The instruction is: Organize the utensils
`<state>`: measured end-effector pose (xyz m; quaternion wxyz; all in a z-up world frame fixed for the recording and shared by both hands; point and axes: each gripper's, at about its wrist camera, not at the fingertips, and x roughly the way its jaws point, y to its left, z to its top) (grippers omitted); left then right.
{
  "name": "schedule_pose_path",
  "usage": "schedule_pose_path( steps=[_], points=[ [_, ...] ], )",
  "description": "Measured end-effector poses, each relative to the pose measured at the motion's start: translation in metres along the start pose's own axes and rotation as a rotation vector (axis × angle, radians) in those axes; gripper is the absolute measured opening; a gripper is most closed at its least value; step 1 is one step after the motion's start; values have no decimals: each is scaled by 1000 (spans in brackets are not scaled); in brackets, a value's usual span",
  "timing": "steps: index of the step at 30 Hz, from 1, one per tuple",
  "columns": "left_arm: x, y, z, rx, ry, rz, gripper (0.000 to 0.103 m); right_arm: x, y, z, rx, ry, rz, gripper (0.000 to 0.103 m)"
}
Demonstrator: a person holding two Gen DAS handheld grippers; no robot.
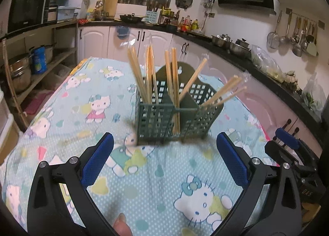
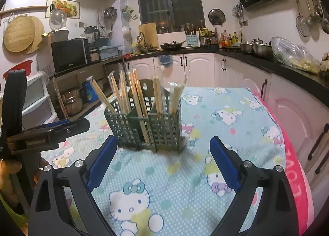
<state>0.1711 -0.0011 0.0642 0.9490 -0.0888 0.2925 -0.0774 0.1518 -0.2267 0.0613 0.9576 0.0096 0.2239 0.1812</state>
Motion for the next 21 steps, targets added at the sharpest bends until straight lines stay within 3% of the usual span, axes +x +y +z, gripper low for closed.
schedule_pose_path(
  steps=[15,21],
  points=[
    [2,-6,-47,26,-36,31,92,-4,-4,-44,8,45,-30,93],
    [-5,-12,-62,59,-96,38,92,-8,-3,-58,19,29,-48,93]
  ],
)
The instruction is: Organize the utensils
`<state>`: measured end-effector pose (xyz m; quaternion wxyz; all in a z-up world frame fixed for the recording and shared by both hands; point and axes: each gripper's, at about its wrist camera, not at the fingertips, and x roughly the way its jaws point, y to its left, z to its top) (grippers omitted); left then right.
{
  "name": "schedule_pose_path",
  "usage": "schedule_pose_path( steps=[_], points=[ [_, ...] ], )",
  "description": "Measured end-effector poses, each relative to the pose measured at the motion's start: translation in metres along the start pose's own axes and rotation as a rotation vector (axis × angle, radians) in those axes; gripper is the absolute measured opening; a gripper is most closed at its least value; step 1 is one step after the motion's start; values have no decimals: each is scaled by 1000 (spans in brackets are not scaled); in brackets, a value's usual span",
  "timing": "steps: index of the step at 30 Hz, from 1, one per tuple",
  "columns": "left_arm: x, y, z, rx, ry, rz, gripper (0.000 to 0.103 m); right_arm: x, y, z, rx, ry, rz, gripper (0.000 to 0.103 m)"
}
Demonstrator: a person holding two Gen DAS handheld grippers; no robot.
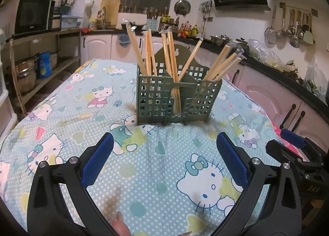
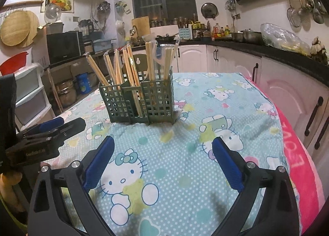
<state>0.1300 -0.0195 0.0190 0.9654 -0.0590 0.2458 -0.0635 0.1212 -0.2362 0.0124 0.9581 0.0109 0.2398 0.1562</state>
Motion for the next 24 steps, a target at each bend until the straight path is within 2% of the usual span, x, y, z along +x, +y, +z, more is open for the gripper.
schedule_pose_path(
  steps=[4,11,24],
  points=[
    [-7,-3,-5,18,-46,4,92,-5,4,-8,-30,-24,-22,94],
    [-11,-1,-13,21,-81,10,92,-11,7,-15,-42,-84,-36,95],
    [-16,3,-16,2,-99,30,92,-9,9,-16,-43,-88,-53,95]
  ],
)
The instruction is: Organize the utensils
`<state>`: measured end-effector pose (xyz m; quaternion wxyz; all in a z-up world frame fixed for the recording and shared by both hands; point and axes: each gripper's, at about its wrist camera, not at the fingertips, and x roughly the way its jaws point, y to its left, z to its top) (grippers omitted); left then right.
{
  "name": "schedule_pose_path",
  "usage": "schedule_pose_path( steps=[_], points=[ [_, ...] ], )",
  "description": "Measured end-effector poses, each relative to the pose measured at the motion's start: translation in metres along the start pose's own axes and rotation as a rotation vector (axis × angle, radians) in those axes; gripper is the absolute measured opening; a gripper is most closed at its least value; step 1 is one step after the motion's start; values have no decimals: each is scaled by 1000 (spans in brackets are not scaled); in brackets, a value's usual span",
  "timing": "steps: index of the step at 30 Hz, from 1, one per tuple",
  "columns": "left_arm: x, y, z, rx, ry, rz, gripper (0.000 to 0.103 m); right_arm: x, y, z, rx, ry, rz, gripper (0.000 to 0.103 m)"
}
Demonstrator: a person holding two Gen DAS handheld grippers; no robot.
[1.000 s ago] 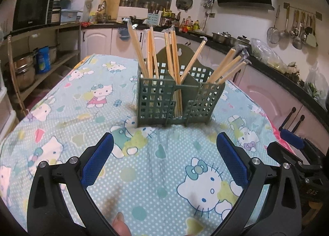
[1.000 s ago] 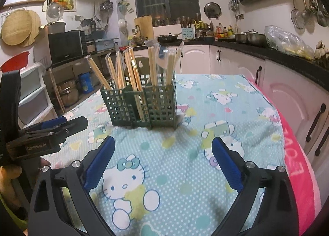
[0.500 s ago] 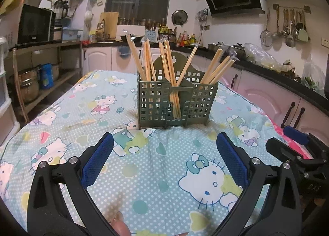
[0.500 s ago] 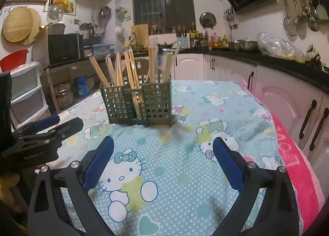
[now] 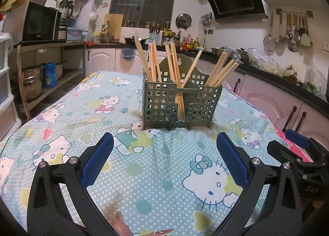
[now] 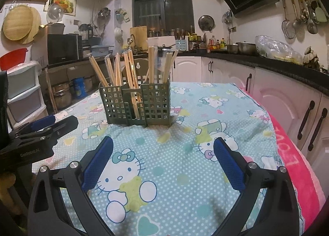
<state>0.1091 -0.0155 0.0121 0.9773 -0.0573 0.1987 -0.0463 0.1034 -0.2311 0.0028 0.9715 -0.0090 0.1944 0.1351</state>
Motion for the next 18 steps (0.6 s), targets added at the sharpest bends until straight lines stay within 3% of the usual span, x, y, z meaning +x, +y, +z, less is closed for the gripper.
schedule_pose_path(
  steps=[18],
  points=[
    [5,3,0,-9,16,7,92,2,-1,-1,-1,5,-7,96]
  ],
)
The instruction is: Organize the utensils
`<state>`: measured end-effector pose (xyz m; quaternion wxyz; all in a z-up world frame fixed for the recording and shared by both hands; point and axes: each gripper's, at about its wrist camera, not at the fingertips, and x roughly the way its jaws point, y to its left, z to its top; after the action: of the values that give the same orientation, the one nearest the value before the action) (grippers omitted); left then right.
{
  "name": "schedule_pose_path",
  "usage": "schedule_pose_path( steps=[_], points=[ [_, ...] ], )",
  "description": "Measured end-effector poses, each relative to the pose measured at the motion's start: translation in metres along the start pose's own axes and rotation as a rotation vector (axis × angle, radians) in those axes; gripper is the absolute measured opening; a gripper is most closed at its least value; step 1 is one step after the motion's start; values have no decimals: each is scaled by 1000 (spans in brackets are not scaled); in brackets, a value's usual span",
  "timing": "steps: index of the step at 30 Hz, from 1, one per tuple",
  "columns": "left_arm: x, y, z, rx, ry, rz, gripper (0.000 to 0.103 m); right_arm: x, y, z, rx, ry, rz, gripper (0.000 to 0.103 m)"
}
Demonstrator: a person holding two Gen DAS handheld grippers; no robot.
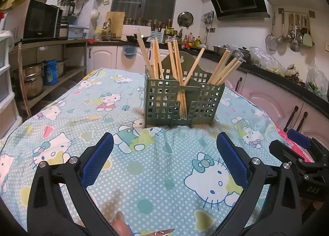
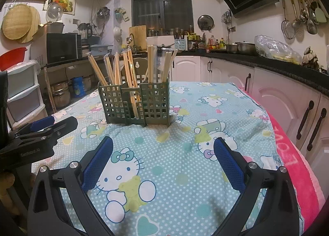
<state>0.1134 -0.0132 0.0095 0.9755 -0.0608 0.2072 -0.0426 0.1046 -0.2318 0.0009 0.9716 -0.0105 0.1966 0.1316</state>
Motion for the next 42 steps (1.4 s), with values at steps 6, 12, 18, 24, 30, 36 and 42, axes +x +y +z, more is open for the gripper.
schedule_pose_path(
  steps=[6,12,18,24,30,36,42],
  points=[
    [0,-1,0,-1,1,5,92,0,0,-1,1,-1,-1,96],
    [-1,-1,0,0,0,6,92,-1,0,-1,1,-2,-2,96],
    [-1,0,0,0,0,7,92,0,0,-1,2,-1,-1,96],
    [-1,-1,0,-1,1,7,92,0,0,-1,3,-1,-2,96],
    [-1,0,0,-1,-1,7,92,0,0,-1,2,-1,-1,96],
    [-1,0,0,-1,2,6,92,0,0,-1,2,1,-1,96],
    [-1,3,0,-3,7,9,92,0,0,-1,3,3,0,96]
  ],
)
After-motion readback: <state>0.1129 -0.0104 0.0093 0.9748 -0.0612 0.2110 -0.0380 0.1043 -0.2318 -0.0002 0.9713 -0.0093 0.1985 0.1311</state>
